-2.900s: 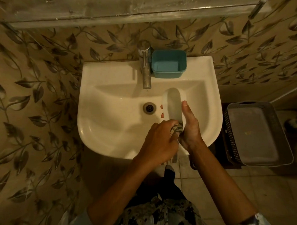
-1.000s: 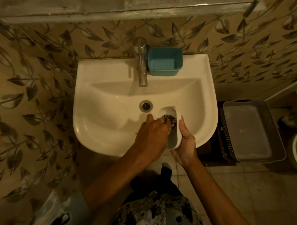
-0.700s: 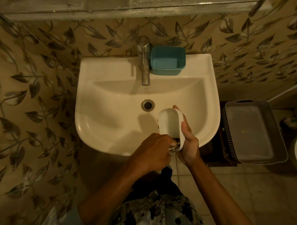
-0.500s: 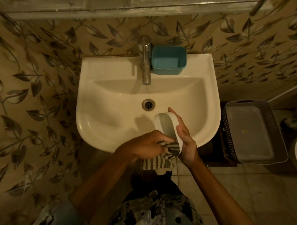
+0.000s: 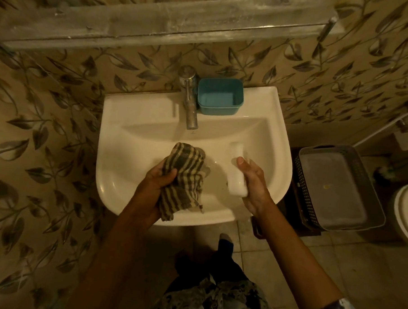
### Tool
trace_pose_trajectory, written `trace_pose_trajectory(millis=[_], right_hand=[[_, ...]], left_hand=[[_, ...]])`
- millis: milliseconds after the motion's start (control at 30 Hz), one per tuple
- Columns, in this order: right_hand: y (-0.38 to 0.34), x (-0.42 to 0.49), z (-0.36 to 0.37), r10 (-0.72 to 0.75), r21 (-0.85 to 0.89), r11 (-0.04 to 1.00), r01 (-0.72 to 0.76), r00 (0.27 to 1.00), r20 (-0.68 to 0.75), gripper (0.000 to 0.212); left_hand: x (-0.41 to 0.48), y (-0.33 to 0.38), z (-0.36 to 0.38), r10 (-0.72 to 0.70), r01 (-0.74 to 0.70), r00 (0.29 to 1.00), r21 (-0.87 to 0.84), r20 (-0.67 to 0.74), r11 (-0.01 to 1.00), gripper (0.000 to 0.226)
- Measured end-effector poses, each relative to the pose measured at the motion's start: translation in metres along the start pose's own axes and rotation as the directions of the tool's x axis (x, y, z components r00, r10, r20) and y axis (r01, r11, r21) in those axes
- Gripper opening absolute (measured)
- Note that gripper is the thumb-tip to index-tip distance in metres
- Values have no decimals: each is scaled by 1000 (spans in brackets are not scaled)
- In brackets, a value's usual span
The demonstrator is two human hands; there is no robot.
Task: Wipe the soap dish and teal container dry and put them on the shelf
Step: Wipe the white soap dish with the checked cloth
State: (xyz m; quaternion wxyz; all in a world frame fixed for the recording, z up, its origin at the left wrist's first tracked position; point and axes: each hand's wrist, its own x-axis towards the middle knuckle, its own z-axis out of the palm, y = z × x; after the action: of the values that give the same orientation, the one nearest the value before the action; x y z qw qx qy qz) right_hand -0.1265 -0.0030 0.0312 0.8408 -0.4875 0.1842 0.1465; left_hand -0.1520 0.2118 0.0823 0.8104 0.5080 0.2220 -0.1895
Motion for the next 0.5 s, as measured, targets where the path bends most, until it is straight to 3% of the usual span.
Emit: trace_pose_trajectory(millis=[100, 233, 367, 500], right_hand=[[0, 4, 6, 42, 85, 996, -34, 995, -95, 50], [5, 5, 12, 63, 161, 986, -46, 993, -102, 51], [11, 5, 7, 53, 225, 974, -15, 986, -161, 47], [7, 2, 3, 16, 189, 982, 22, 980, -197, 51]], left_hand=[[-7, -12, 19, 113, -105, 993, 222, -23, 969, 35], [-20, -44, 44, 317, -221, 945, 550, -85, 805, 38], [-31, -62, 59, 465, -378, 885, 606, 16, 700, 59], [-38, -77, 59, 474, -355, 880, 633, -21, 688, 65]])
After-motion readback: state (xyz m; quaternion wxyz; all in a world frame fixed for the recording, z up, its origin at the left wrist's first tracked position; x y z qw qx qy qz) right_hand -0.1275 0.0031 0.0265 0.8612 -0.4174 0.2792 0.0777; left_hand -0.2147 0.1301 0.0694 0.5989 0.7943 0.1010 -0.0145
